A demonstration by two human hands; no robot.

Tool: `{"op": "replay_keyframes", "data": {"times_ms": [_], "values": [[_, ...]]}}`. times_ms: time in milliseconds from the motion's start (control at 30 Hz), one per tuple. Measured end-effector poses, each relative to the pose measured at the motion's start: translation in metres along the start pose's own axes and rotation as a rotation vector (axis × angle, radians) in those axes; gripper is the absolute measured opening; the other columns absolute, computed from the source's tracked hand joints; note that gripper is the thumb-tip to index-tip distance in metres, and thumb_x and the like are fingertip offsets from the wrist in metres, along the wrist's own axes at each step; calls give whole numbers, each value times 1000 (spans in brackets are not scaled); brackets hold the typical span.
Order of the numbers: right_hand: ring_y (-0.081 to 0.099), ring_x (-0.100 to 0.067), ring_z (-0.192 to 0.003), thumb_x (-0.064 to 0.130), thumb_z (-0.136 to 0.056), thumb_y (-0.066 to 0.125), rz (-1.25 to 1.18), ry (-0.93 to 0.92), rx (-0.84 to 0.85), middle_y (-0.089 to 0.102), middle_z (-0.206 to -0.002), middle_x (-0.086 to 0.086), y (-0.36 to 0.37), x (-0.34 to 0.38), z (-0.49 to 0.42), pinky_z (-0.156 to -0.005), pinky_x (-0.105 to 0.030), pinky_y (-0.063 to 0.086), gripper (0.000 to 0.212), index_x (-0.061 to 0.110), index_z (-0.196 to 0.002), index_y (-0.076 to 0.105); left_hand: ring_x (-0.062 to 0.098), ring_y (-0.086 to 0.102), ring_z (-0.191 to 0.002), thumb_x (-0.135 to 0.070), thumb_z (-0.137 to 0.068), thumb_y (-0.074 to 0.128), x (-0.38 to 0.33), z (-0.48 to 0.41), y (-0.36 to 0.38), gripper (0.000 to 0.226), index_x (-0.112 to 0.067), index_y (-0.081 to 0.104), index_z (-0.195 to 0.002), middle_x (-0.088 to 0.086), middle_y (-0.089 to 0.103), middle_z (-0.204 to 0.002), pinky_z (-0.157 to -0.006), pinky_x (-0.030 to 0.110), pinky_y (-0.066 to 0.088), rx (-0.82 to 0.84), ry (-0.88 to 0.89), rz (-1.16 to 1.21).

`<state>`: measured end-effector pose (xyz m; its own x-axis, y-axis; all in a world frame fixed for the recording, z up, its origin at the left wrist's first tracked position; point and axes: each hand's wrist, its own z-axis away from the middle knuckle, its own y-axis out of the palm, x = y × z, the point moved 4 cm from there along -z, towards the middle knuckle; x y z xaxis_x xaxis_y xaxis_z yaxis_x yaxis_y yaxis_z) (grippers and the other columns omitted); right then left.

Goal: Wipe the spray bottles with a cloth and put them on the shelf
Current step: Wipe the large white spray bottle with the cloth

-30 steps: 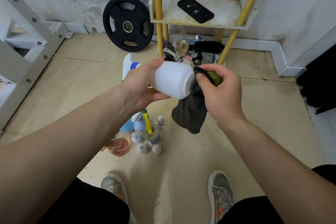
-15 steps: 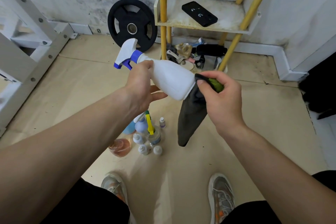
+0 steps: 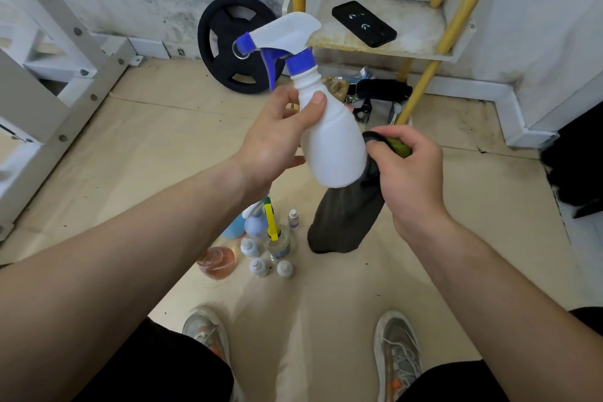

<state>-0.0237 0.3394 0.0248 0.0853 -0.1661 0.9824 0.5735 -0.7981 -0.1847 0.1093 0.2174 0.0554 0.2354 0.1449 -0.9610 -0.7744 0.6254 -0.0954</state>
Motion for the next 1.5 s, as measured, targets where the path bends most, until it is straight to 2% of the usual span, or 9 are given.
{"op": "replay_keyframes", "data": {"times_ms": [300, 400, 500, 733, 967, 1133, 1267, 1367, 1500], "values": [[63, -5, -106, 12, -91, 68, 180, -237, 71, 70, -96, 16, 15, 19, 9, -85, -19, 49, 24, 36, -89, 69, 10, 70, -93, -47, -98, 57, 4, -3, -2, 34, -25, 56, -124, -3, 70, -113, -70, 28, 55, -28, -45, 31], [63, -1, -95, 14, -90, 68, 207, -317, 52, 69, -98, 11, 21, 23, 8, -78, -13, 46, 14, 27, -94, 71, 15, 73, -96, -39, -99, 60, 9, 3, 8, 27, -26, 62, -122, 1, 74, -110, -82, 35, 59, 28, -31, -9], [65, -4, -100, 18, -89, 68, 164, -275, 5, 71, -105, 9, 22, 22, 1, -85, -23, 52, 12, 23, -98, 73, 14, 74, -93, -38, -97, 62, 14, 9, 17, 26, -25, 66, -120, 1, 76, -106, -83, 34, 59, 61, -28, -12], [58, -4, -97, 9, -87, 70, 294, -444, 70, 64, -104, 3, 34, 23, 24, -84, -4, 38, 15, 16, -99, 72, 7, 68, -62, -30, -100, 59, 19, 5, 9, 16, -16, 67, -102, 2, 71, -86, -54, 20, 55, -62, -109, 121], [59, -17, -95, 4, -81, 70, 463, -489, 185, 58, -108, 1, 34, -1, 59, -79, -25, 47, 23, 14, -101, 71, 24, 64, -84, -34, -100, 58, 28, 1, -5, 19, -16, 64, -101, 10, 72, -102, -87, 47, 56, -218, -205, 133], [59, -2, -89, 4, -84, 70, 324, -242, 203, 64, -98, 9, 22, -8, 52, -78, -11, 42, 21, 23, -94, 73, 19, 64, -88, -34, -98, 62, 24, -4, -12, 23, -23, 60, -117, -1, 67, -102, -82, 38, 54, -239, -195, 166], [63, 2, -93, 8, -92, 65, 109, 100, 111, 68, -100, 16, 4, -9, 28, -77, -18, 48, 26, 29, -106, 70, 14, 65, -97, -27, -94, 68, 26, 2, -5, 16, -29, 61, -109, -4, 69, -108, -91, 41, 52, -122, -137, 123], [61, -1, -105, 8, -93, 65, 105, 98, 209, 66, -114, 11, 1, -3, 17, -86, -19, 47, 44, 34, -128, 65, 21, 69, -105, -23, -90, 74, 32, 8, 2, 25, -22, 67, -114, 2, 74, -109, -100, 46, 52, -36, -84, 75], [63, -4, -113, 21, -90, 75, 160, 45, 353, 69, -121, 9, 5, -5, 16, -101, -29, 50, 47, 31, -135, 64, 20, 71, -102, -24, -87, 77, 38, 14, 8, 22, -20, 73, -109, 1, 75, -106, -91, 40, 55, 7, 42, -28]]}}
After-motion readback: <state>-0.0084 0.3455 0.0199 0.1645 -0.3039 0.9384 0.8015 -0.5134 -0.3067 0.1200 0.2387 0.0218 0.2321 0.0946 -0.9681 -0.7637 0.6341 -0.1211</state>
